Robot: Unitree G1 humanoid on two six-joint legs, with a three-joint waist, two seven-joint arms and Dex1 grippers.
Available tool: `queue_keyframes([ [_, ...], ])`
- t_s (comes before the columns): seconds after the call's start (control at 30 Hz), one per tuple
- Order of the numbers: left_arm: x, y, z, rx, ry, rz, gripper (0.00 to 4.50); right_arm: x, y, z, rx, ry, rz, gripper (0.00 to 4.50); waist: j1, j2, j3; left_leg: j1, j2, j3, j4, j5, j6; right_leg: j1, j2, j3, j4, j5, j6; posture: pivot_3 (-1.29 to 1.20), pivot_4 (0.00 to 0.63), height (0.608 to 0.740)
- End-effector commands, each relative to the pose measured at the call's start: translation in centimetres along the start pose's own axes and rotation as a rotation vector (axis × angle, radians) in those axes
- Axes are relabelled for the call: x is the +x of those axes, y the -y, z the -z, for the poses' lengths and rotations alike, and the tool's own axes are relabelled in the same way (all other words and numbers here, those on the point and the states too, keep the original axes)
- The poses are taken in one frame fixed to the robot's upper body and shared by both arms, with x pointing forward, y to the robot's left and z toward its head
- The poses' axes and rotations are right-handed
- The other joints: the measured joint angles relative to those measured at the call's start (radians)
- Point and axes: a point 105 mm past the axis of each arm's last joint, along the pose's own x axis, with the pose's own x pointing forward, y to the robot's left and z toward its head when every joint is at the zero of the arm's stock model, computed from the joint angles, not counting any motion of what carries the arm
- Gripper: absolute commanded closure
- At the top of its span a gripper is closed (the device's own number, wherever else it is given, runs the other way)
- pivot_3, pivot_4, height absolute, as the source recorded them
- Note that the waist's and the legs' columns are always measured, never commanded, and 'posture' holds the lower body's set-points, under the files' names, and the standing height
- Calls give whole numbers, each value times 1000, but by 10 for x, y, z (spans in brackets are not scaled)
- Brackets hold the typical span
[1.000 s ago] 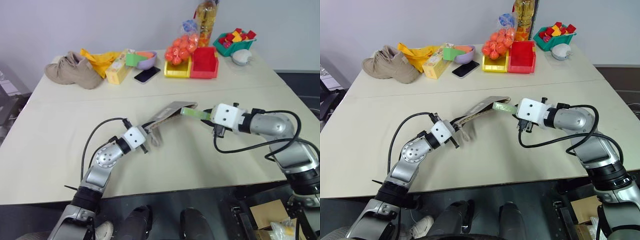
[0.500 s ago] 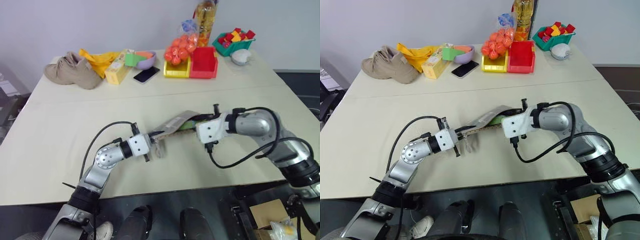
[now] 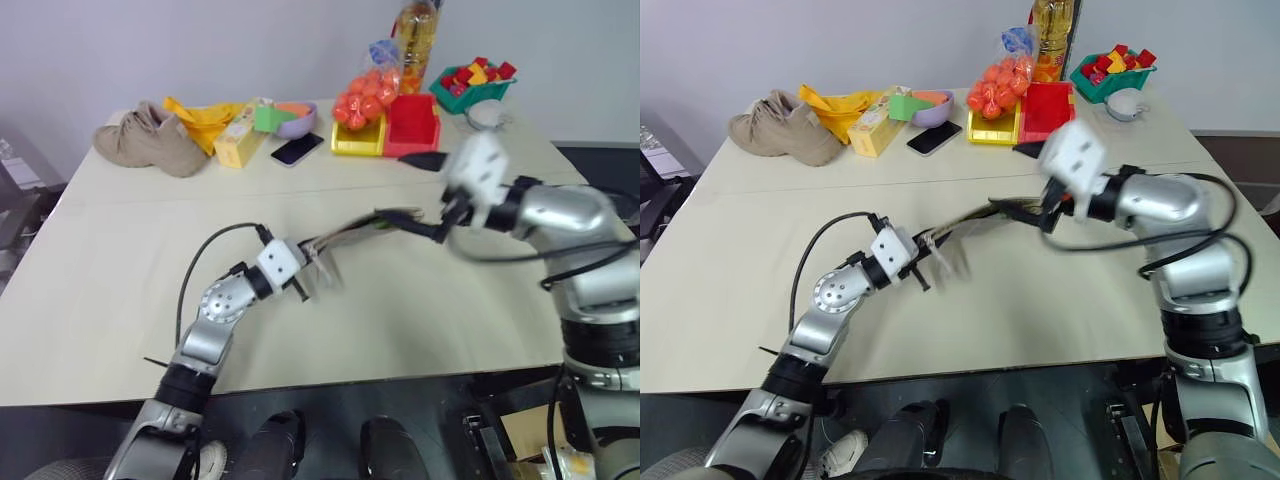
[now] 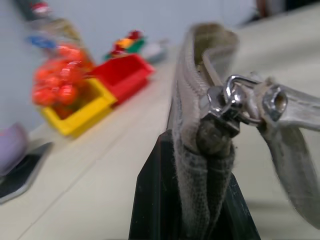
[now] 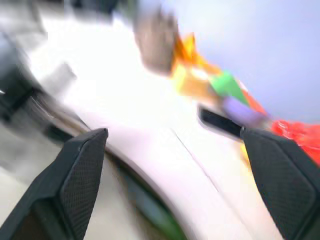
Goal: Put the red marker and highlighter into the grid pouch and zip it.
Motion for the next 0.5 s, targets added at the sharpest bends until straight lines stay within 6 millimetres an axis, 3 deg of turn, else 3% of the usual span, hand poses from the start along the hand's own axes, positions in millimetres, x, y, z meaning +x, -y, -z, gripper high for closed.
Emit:
queue_keyframes([
  [0.03, 6, -16, -11, -24, 41, -87, 4500, 6, -25, 27, 149, -76, -39, 124, 0, 0, 0, 0, 0, 0, 0, 0, 0, 0, 0, 0, 0, 0, 0, 0, 150, 740],
  [0.17, 13, -12, -13, -23, 43, -93, 4500, 34, -29, 58, 257, -96, 115, 124, -8, 0, 0, 0, 0, 2, 0, 0, 0, -2, 0, 1, 1, 0, 0, 0, 150, 740],
  [0.37, 13, -8, -14, -22, 44, -89, 4500, 68, -46, 52, 337, -24, 104, 124, -5, 0, 0, 0, -1, 2, 0, 0, -1, -2, 0, 1, 2, 0, 0, 0, 150, 740],
  [0.4, 13, -8, -14, -22, 43, -89, 4500, 71, -48, 51, 343, -21, 99, 618, -3, 0, 0, 0, -1, 2, 0, 0, -1, -2, 0, 1, 2, 0, 0, 0, 150, 740],
  [0.43, 13, -8, -13, -20, 41, -90, 4500, 72, -49, 51, 346, -21, 96, 652, -2, 0, 0, 0, -1, 2, 0, 0, -1, -2, 0, 1, 2, 0, 0, 0, 150, 740],
  [0.47, 12, -8, -13, -19, 40, -94, 4500, 72, -48, 51, 354, -19, 93, 998, -1, 0, 0, 0, -1, 2, 0, 0, -1, -2, 0, 1, 2, 0, 0, 0, 150, 740],
  [0.5, 11, -9, -13, -18, 38, -98, 4500, 73, -47, 50, 363, -16, 95, 1510, -1, 0, 0, 0, -1, 2, 0, 0, 0, -2, 0, 1, 2, 0, 0, 0, 150, 740],
])
